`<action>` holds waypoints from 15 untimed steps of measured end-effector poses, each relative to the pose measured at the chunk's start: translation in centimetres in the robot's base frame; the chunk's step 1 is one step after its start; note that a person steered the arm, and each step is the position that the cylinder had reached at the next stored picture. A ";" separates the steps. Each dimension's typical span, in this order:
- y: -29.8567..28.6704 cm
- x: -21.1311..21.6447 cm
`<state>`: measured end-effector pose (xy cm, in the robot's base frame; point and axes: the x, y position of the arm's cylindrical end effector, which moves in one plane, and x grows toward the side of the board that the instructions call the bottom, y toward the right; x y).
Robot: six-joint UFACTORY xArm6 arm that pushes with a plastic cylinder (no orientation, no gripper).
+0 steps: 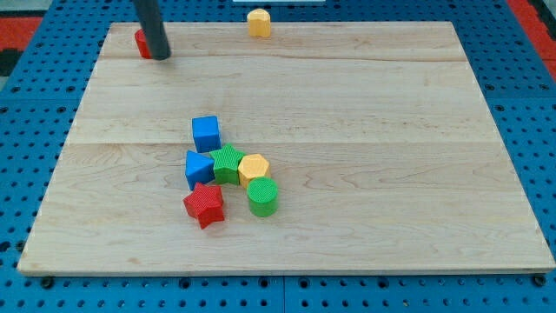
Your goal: Move the yellow heart and red circle diagonal to each other
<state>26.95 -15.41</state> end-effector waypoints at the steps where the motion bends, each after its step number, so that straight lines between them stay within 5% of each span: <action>1: 12.2 -2.5; 2: 20.1 -7.3; 4: 11.8 -7.7; 5: 9.6 -6.2; 7: 6.4 3.4; 9: 10.0 -7.7; 11: 7.6 -7.7; 13: -5.7 -2.5; 14: -2.2 -0.2; 15: -5.4 2.0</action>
<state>28.96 -20.81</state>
